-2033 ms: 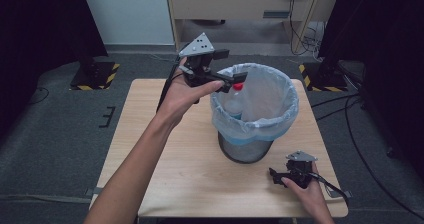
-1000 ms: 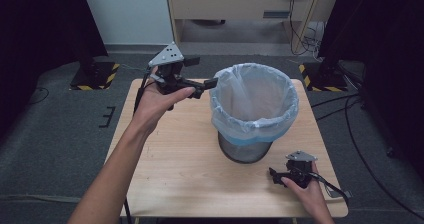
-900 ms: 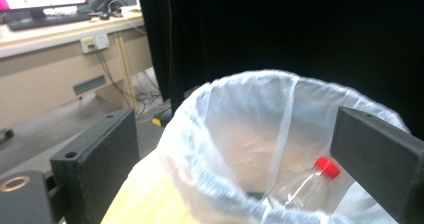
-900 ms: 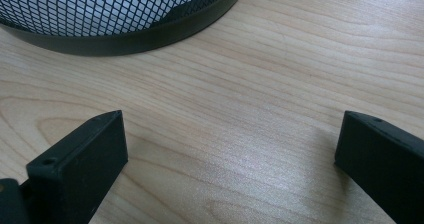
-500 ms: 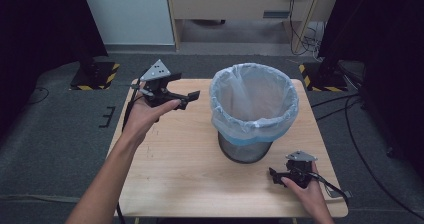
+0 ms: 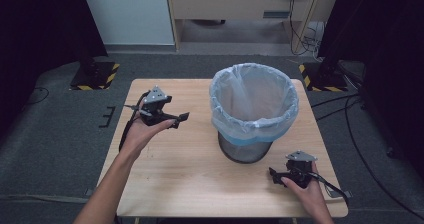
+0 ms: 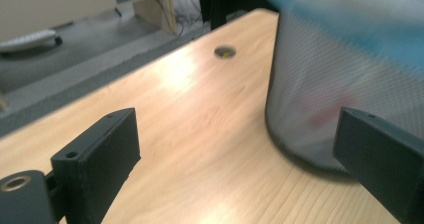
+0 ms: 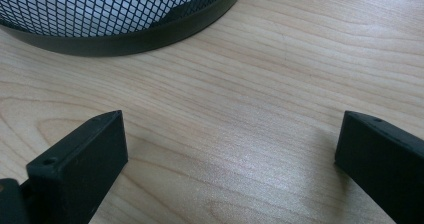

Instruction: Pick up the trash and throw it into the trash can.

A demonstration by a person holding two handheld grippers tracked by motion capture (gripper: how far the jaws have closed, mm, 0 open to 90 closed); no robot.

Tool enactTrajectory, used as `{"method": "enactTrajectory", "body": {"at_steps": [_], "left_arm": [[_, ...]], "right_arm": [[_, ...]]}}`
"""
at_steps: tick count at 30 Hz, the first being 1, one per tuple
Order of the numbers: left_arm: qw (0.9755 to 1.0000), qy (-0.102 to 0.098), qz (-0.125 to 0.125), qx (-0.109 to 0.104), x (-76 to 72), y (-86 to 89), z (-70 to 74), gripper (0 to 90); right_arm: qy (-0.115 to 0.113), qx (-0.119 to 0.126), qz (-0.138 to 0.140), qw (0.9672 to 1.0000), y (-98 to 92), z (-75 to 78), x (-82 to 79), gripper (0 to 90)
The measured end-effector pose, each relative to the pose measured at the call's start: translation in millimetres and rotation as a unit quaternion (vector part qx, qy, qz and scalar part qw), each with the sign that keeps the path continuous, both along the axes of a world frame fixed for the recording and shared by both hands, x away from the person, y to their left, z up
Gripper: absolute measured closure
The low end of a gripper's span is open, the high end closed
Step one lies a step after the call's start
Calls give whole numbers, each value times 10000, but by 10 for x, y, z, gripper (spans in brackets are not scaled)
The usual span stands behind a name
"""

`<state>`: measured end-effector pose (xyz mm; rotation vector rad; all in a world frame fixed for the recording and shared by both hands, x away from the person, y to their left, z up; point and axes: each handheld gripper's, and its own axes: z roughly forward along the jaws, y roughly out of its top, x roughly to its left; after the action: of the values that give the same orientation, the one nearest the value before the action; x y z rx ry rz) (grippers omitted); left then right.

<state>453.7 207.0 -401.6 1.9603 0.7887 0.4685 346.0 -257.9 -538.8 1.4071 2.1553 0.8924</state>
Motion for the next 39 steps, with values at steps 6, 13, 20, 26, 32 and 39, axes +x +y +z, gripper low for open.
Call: {"method": "enactTrajectory", "body": {"at_steps": [6, 13, 20, 26, 32, 39], "left_arm": [[9995, 232, 159, 161, -28, 73, -337, 40], [9970, 601, 378, 305, -65, 138, -739, 44], [9915, 910, 668, 643, -80, 221, -1090, 41], [9877, 1048, 838, 801, -106, 229, -1263, 30], [9857, 1062, 934, 915, -138, 209, -1351, 23], [9853, 1081, 951, 916, -134, 208, -1354, 16]], "right_arm": [[0, 1, -1, 10000, 0, 0, 0, 3], [0, 1, -6, 10000, 1, 0, 0, 3], [1, 0, -8, 10000, 1, 0, 0, 3], [-3, 5, -25, 10000, 4, 0, 0, 3], [1, 1, -24, 10000, 4, 0, -1, 3], [1, 1, -28, 10000, 4, 0, -2, 3]]}}
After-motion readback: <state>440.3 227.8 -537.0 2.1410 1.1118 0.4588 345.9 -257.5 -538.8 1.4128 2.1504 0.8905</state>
